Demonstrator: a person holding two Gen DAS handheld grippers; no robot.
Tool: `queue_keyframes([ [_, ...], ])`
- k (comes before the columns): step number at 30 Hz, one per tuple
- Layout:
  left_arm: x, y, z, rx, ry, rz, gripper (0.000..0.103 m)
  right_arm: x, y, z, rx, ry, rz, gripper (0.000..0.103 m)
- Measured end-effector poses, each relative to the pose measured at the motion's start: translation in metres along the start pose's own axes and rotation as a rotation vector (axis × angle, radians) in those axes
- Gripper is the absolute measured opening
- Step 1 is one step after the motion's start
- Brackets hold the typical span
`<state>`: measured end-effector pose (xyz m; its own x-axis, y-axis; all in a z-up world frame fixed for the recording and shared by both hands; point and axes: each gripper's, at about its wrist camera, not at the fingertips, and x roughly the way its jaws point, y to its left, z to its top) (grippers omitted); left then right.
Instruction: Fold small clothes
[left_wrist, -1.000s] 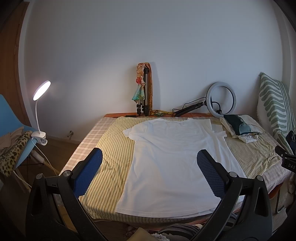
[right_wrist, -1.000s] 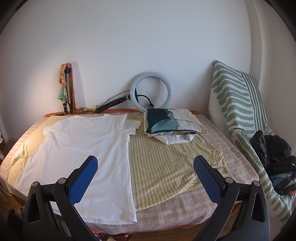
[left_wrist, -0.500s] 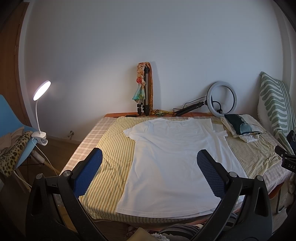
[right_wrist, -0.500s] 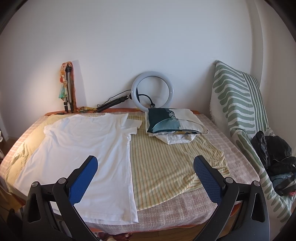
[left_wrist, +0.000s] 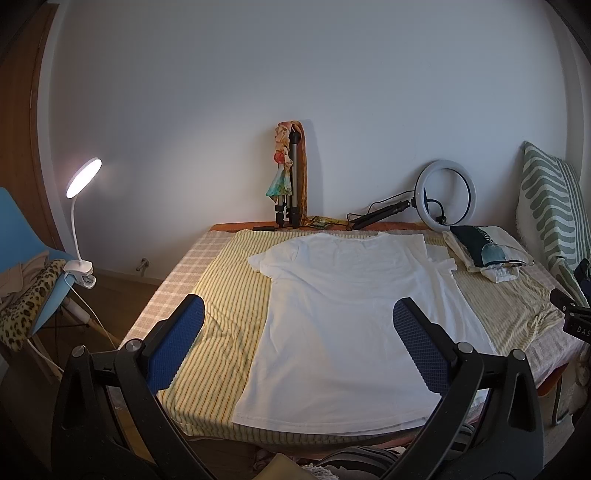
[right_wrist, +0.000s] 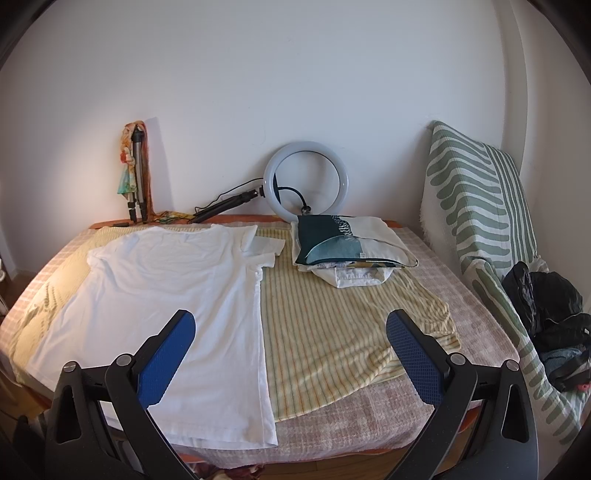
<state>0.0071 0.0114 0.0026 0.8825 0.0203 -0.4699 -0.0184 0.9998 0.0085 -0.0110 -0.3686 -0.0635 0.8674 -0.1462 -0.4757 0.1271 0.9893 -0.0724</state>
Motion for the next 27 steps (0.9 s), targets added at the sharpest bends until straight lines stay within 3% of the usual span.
queue_keyframes([
  [27, 0.024, 0.017, -0.008, 0.008, 0.032, 0.053, 0.103, 0.026, 0.01, 0.011, -0.024, 0.011, 0.004, 0.103],
])
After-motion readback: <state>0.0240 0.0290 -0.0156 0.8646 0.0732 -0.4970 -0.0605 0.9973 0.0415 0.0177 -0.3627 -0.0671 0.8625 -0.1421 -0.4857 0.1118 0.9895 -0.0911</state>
